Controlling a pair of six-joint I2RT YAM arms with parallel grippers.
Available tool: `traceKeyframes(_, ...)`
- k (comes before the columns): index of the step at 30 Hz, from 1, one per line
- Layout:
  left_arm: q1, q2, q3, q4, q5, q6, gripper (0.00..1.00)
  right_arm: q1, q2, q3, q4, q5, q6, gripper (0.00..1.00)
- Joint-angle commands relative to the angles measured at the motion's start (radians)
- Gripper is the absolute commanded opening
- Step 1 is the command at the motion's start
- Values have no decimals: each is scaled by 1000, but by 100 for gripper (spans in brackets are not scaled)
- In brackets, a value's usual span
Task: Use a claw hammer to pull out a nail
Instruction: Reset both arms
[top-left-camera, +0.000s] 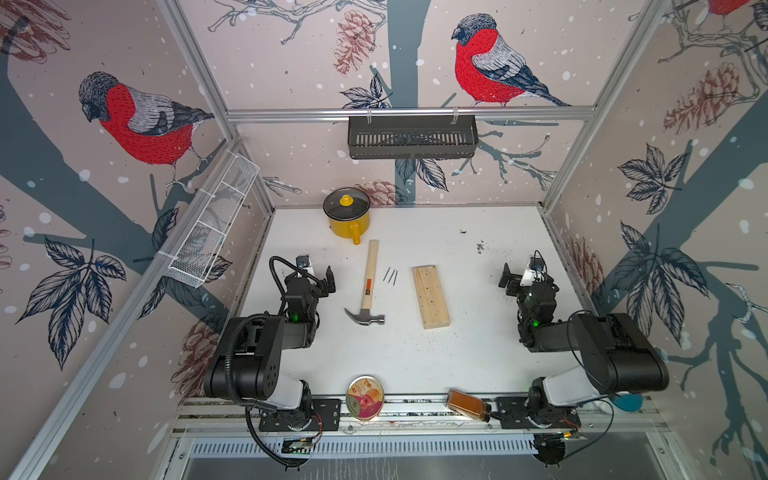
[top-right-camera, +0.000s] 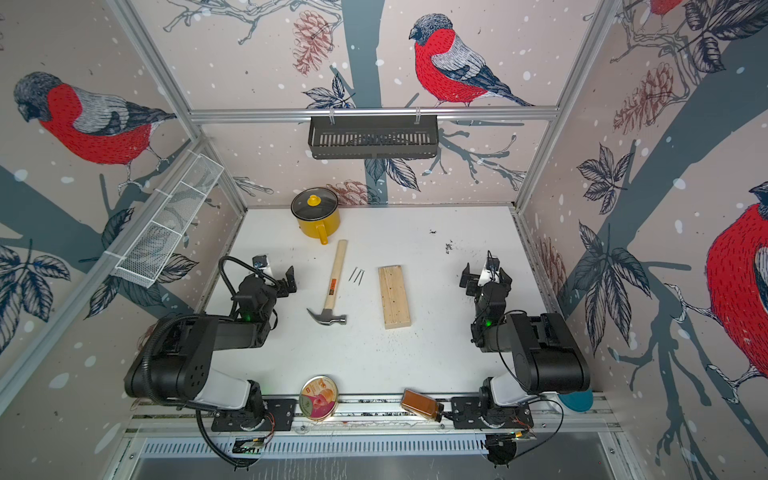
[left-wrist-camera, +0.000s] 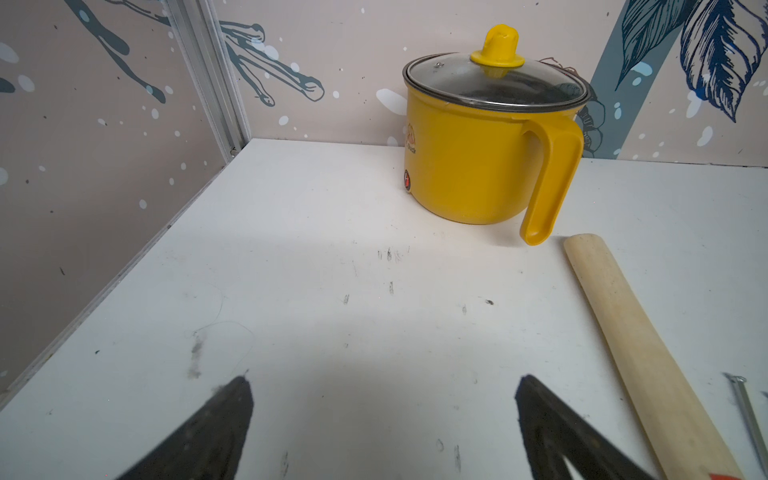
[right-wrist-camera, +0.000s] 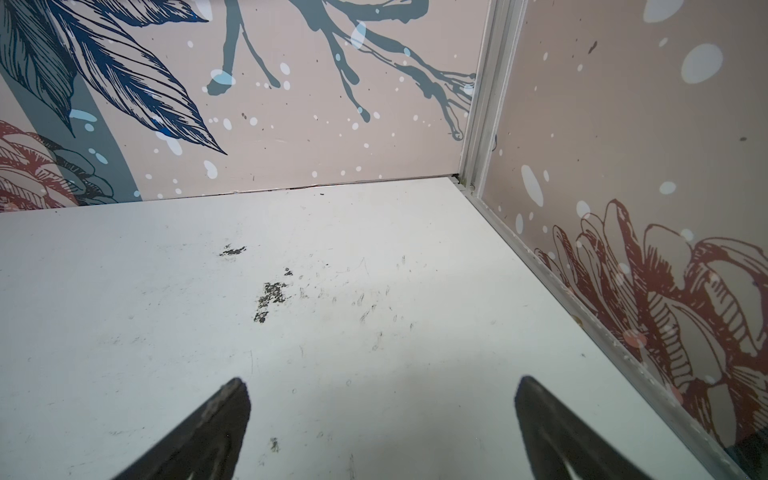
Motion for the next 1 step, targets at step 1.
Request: traceKeyframes(1,0,-3,1,50,-8,13,99,0,2,4,4,-3,7,100)
